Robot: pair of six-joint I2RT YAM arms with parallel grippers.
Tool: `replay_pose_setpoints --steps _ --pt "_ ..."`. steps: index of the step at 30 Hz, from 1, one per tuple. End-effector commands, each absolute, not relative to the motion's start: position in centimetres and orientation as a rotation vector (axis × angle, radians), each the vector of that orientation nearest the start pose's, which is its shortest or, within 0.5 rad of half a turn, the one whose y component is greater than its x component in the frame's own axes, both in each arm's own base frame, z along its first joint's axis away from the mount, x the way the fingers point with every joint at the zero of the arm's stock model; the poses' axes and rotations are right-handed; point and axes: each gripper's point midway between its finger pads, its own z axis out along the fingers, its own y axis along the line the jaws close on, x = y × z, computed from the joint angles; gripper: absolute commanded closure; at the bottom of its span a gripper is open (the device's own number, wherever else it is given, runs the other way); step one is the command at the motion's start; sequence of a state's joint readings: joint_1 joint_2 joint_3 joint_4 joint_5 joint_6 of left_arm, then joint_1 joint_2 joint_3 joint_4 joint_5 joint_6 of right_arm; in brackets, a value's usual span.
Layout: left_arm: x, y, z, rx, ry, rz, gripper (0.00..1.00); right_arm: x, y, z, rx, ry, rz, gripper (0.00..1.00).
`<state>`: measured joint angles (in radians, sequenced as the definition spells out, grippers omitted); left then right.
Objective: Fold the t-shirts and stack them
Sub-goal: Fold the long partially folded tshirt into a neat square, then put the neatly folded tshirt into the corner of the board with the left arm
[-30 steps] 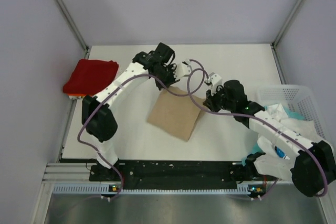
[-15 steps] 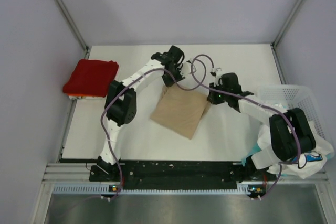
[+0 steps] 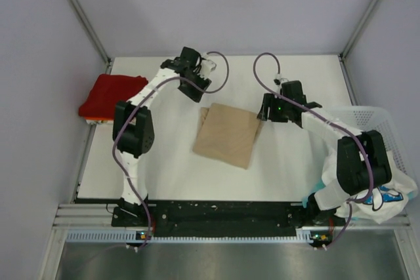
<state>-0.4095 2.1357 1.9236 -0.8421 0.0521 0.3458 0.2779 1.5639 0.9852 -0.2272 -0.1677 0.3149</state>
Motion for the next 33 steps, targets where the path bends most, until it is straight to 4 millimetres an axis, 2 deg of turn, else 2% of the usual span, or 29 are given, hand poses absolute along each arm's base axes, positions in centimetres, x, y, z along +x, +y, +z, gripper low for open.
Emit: replay_pose_setpoints --steps 1,3,4,5,6,7,8,13,16,18,24,29,30,33 --pt "42.5 -22.6 14.9 0.770 2.377 -0.505 0.39 34.5 16.3 8.8 0.037 2.450 0.640 0.40" --pt "41.6 -23.7 14.5 0.744 2.373 -0.621 0.37 35.1 16.7 8.5 0.039 2.461 0.650 0.40" --pt "41.3 -24.2 14.1 0.730 2.383 -0.675 0.30 35.5 16.8 8.1 0.043 2.470 0.648 0.39" --pt "41.1 -24.6 13.9 0.715 2.396 -0.723 0.29 35.8 16.9 7.6 0.051 2.485 0.649 0.40" --pt "41.1 -25.0 13.5 0.714 2.405 -0.777 0.14 36.2 17.2 7.5 0.060 2.489 0.660 0.40" --pt "41.1 -25.2 12.9 0.702 2.423 -0.813 0.05 36.5 17.5 7.1 0.062 2.500 0.676 0.40" --pt "41.2 -25.3 12.5 0.687 2.442 -0.841 0.01 36.8 17.8 6.8 0.061 2.508 0.693 0.40" --pt "42.7 -24.4 9.3 0.584 2.551 -0.881 0.01 38.3 18.8 5.3 0.087 2.545 0.730 0.43" --pt "42.6 -24.4 8.1 0.567 2.584 -0.907 0.04 39.2 19.4 5.2 0.099 2.537 0.757 0.47" --pt "42.3 -24.9 7.7 0.578 2.576 -0.965 0.12 39.8 19.7 5.3 0.103 2.531 0.770 0.52" --pt "41.6 -26.1 6.4 0.579 2.615 -1.113 0.51 40.9 20.3 4.8 0.119 2.533 0.796 0.55" --pt "42.2 -26.4 6.1 0.569 2.611 -1.166 0.96 41.7 20.1 5.6 0.081 2.512 0.771 0.49" --pt "42.2 -26.3 6.0 0.559 2.618 -1.177 1.00 41.7 20.0 5.9 0.069 2.510 0.763 0.48" --pt "42.6 -25.2 6.0 0.539 2.620 -1.154 1.00 41.6 19.5 7.2 0.028 2.491 0.719 0.43"
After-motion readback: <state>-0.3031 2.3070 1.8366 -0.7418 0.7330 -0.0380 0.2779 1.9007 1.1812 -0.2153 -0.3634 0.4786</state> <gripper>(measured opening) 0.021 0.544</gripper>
